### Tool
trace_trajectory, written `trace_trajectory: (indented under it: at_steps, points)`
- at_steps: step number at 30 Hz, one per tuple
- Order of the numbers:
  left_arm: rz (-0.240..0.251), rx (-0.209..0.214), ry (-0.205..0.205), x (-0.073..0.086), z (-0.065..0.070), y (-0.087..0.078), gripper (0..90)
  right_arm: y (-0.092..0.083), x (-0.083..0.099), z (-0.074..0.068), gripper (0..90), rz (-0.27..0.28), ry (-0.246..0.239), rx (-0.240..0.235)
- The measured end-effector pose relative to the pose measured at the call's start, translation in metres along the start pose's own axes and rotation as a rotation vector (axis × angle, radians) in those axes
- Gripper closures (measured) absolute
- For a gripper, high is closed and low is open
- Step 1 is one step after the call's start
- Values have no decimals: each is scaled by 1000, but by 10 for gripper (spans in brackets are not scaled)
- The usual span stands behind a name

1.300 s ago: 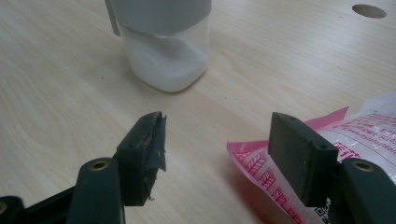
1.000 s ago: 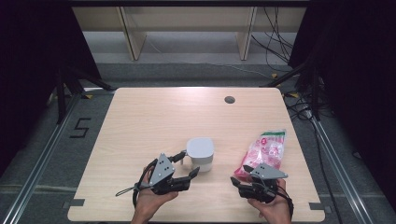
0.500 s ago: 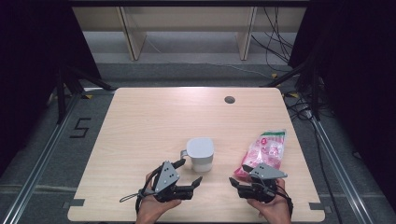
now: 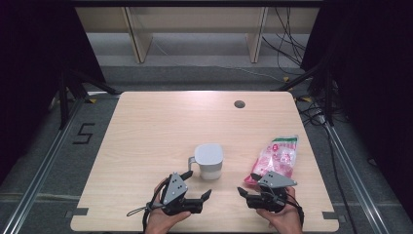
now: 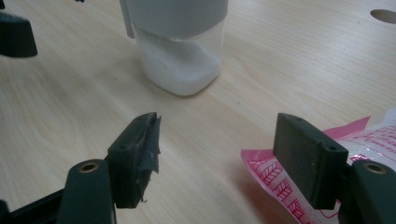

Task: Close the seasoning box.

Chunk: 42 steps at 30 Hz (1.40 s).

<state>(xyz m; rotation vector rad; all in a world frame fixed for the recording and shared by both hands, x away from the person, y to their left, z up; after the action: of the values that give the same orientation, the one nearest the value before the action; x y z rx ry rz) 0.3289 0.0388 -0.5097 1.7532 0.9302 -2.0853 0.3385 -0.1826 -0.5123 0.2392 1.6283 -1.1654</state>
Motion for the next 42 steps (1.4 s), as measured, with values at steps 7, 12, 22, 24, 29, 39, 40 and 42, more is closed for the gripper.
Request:
trace_trajectory:
  at_steps: [7, 12, 22, 24, 29, 39, 40, 42]
  points:
    - [-61, -11, 3, 15, 2, 2, 149, -1, 1, -9, 295, -6, -9, -32]
    - [-58, -7, 2, 15, 3, -1, 149, -4, 11, -18, 282, -48, 8, -79]
    - [-64, -11, 0, 15, 5, -3, 149, -8, 19, -16, 280, -53, 1, -56]
    - [-68, -6, 8, 15, 5, -3, 149, -10, 20, -17, 280, -65, 14, -64]
    - [-60, -3, 5, 16, 6, -1, 149, -10, 23, -18, 280, -70, 9, -59]
    - [-71, -3, 9, 16, 6, -3, 149, -14, 25, -15, 277, -62, 4, -52]
    - [-73, -6, 8, 16, 6, -3, 149, -14, 26, -15, 277, -63, 3, -52]
    - [-74, -6, 10, 16, 6, -3, 149, -14, 26, -15, 277, -63, 3, -52]
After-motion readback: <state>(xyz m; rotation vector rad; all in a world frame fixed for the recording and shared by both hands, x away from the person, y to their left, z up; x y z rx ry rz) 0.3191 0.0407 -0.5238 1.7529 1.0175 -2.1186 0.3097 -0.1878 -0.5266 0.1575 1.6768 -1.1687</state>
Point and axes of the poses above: each handheld gripper's, and its own axes: y roughly forward along the jaws, x roughly out of its underside, z roughly to its right, the point moved 6 cm from there along y, roughly forward along the jaws, and after that the axes turned 5 degrees about x, right-handed, at the moved point
